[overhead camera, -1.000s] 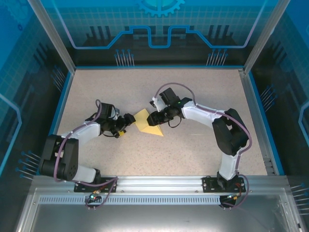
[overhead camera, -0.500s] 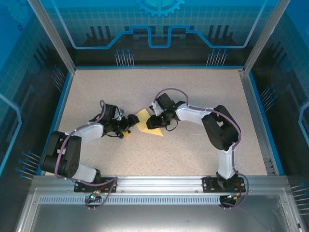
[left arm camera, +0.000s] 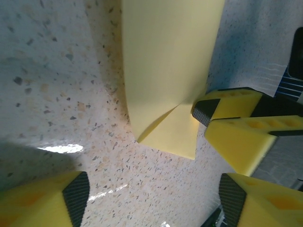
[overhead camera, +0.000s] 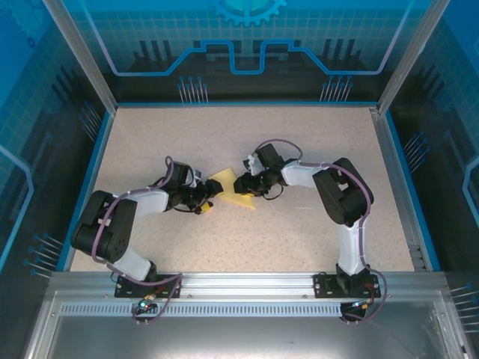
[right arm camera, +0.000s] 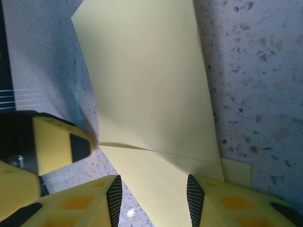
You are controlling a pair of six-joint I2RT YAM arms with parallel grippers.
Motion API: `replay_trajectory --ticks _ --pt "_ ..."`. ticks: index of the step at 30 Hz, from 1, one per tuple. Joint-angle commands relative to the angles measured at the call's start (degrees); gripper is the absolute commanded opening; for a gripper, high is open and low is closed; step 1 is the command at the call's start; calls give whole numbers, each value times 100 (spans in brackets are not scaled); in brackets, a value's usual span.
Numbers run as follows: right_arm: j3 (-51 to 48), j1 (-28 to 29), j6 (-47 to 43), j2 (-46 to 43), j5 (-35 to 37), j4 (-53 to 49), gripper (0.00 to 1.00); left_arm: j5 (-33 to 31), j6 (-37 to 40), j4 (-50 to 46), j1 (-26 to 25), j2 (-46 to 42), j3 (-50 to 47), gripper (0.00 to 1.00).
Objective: Fold a paper plane with a square sheet of paper (pick it up from the middle)
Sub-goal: Fold the wing for the fifth time at the center of the table.
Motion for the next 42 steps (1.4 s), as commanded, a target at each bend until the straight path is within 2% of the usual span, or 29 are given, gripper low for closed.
replay_trajectory --ticks 1,12,26,31,34,36,39,42 --pt "-214 -177 324 202 -318 265 44 201 -355 315 -131 235 133 71" --pt "-350 -315 383 228 -502 460 44 22 -845 612 -309 679 391 41" --pt "-290 -336 -111 138 -513 273 44 -166 -590 677 -328 745 631 20" --pt "-294 -330 -545 -154 -424 252 45 -205 -625 555 -364 734 699 1" --pt "-480 -312 -966 -742 -74 318 49 -348 -618 138 -441 618 778 0" --pt "-676 -278 -1234 -1178 297 405 55 -420 -674 -51 -488 501 809 0" --pt "-1214 -120 -1643 -1913 1090 733 63 -657 -789 -481 -587 287 907 0" --pt "-1912 296 -2250 -2546 2140 1274 64 -887 -980 -779 -713 86 1004 0"
